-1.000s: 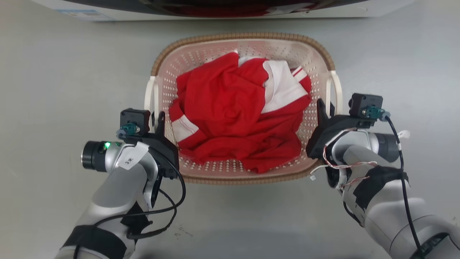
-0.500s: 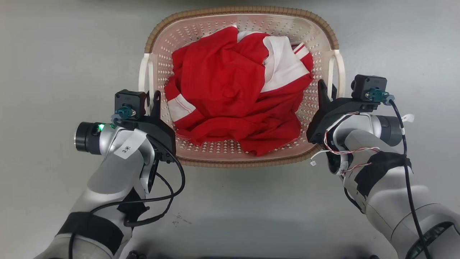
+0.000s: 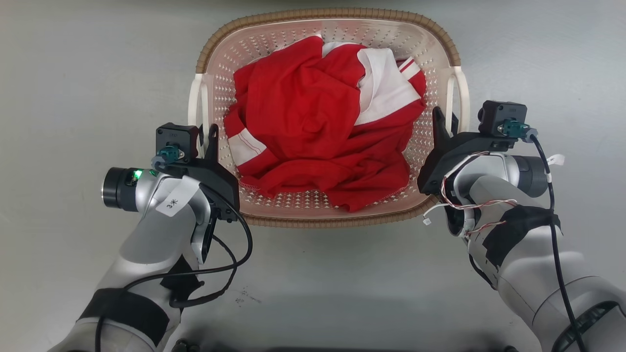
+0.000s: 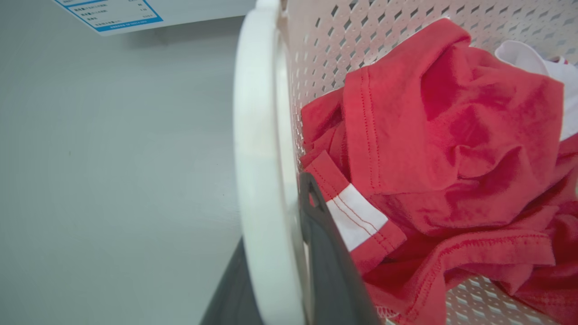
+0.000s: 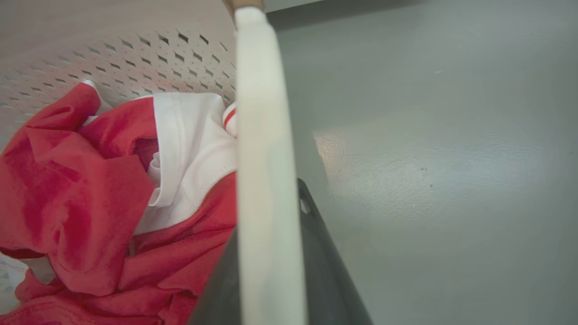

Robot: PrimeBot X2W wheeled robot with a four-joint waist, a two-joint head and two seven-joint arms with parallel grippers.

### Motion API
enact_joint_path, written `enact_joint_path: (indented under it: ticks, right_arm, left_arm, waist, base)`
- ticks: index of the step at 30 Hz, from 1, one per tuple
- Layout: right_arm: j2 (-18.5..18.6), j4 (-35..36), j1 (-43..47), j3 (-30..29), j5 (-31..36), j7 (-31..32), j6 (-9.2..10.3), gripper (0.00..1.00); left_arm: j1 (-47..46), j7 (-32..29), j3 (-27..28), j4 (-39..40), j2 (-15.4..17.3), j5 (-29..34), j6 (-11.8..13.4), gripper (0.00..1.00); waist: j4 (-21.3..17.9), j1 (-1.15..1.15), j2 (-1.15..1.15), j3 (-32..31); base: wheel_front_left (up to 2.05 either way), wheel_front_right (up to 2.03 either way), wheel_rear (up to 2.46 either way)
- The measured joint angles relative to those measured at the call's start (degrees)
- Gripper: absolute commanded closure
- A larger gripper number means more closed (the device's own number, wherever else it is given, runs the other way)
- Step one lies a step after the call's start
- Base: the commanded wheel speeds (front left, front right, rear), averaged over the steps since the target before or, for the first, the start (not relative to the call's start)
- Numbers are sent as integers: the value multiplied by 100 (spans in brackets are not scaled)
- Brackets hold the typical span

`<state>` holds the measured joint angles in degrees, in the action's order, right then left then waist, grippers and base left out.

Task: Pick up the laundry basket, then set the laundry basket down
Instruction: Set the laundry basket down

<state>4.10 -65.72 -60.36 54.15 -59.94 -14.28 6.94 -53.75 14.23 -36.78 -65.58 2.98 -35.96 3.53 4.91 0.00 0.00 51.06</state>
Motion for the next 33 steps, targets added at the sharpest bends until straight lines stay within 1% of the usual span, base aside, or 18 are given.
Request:
enact_joint_path:
  ticks: [1,2,3,4,5,6,7,19,29,33]
  right_arm:
    - [0,-1,0,-4,3,0,-15,73]
    - [0,-2,0,-9,25,0,-15,67]
    - [0,-3,1,-13,58,0,-16,60]
    - [1,-4,1,-21,76,0,-27,56]
    - [1,-4,0,-32,97,-1,-38,31]
    - [0,-3,0,-41,100,-1,-40,3]
    - [-2,-3,0,-49,100,-1,-40,0]
    - [-12,-54,17,-213,183,-2,-40,0]
    - [1,-103,151,-387,252,-3,-42,0]
    - [0,-102,255,-458,259,-11,-82,0]
  left_arm:
    - [-1,0,7,-7,-4,0,0,89]
    - [-1,1,11,-13,-8,1,0,80]
    - [-1,1,14,-20,-10,5,1,67]
    - [-1,1,13,-34,-13,30,1,56]
    - [-1,2,13,-42,-18,43,1,31]
    - [-1,3,14,-52,-19,43,7,5]
    - [-1,5,15,-58,-19,44,8,0]
    - [-1,7,81,-89,-8,62,36,0]
    - [65,8,143,-94,53,86,49,0]
    - [235,8,156,-60,58,103,42,0]
  waist:
    - [0,0,0,4]
    - [1,0,0,7]
    - [1,0,0,11]
    - [1,0,0,14]
    - [1,0,0,16]
    - [1,0,0,17]
    - [1,0,0,18]
    - [-20,0,0,-104]
    - [-49,0,0,-476]
    - [-58,0,0,-696]
  base:
    - [0,0,0]
    - [0,0,0]
    - [0,0,0]
    - [0,0,0]
    - [0,0,0]
    - [0,0,0]
    - [0,0,0]
    - [0,0,0]
    - [0,0,0]
    - [0,0,0]
